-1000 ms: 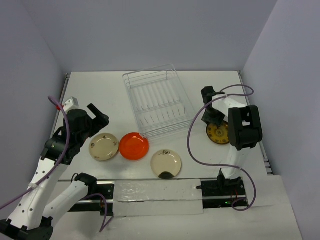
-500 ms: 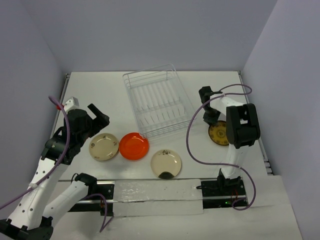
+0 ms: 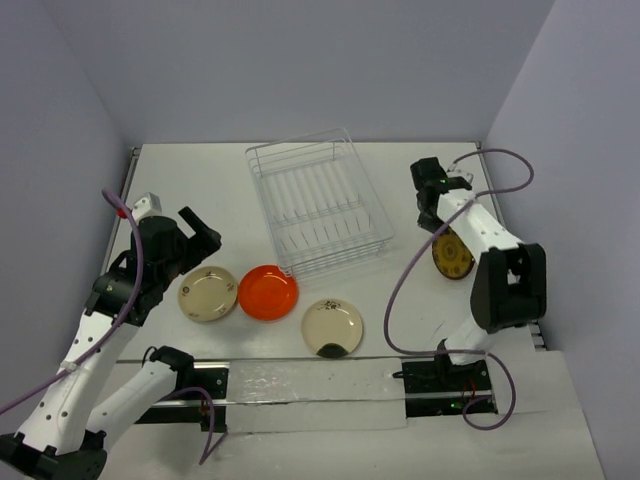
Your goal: Load the plates into the dish rack
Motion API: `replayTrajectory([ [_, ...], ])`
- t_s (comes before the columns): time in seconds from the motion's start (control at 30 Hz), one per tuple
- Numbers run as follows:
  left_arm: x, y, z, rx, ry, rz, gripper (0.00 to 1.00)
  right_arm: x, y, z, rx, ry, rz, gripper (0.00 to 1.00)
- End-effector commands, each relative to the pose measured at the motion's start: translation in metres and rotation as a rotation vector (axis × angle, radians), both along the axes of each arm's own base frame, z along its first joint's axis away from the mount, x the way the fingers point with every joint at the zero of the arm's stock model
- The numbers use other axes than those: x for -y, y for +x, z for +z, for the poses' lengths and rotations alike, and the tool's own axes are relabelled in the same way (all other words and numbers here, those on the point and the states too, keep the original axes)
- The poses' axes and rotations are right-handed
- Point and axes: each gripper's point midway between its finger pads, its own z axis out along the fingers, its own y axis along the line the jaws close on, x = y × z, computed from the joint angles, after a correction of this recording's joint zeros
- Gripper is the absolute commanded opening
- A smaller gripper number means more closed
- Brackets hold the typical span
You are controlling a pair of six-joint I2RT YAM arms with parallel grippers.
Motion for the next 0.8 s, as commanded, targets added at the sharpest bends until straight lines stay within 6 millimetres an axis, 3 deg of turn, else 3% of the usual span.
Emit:
replayTrajectory([
  [0.0, 0.001, 0.007, 0.024, 0.081, -0.029, 0.003, 0.99, -0.006, 0.014, 0.105, 0.296, 0.016, 0.109, 0.0],
  [0.1, 0.0, 0.006, 0.024, 0.083, -0.029, 0.006, 0.99, -0.022, 0.018, 0.153, 0.45, 0.069, 0.248, 0.0],
  [0.2, -0.002, 0.006, 0.024, 0.081, -0.023, 0.016, 0.99, -0.08, 0.017, 0.227, 0.676, 0.219, 0.63, 0.0],
  [0.27, -0.002, 0.006, 0.024, 0.083, -0.022, 0.019, 0.99, -0.106, 0.014, 0.255, 0.733, 0.263, 0.812, 0.0],
  [0.33, -0.003, 0.007, 0.025, 0.082, -0.02, 0.023, 0.99, -0.146, 0.005, 0.272, 0.754, 0.396, 1.044, 0.0],
  [0.4, -0.004, 0.006, 0.029, 0.085, -0.019, 0.022, 0.99, -0.179, -0.005, 0.285, 0.759, 0.526, 1.248, 0.0],
  [0.5, -0.009, 0.004, 0.034, 0.085, -0.004, 0.043, 0.99, -0.212, -0.013, 0.303, 0.738, 0.673, 1.465, 0.0],
  [0.57, -0.013, 0.002, 0.035, 0.084, 0.0, 0.06, 0.99, -0.223, -0.018, 0.311, 0.733, 0.699, 1.541, 0.0],
  [0.67, -0.015, 0.001, 0.037, 0.087, 0.006, 0.064, 0.99, -0.237, -0.022, 0.304, 0.701, 0.758, 1.651, 0.0],
  [0.77, -0.014, 0.0, 0.041, 0.1, 0.003, 0.053, 0.99, -0.246, -0.016, 0.284, 0.642, 0.792, 1.685, 0.0],
])
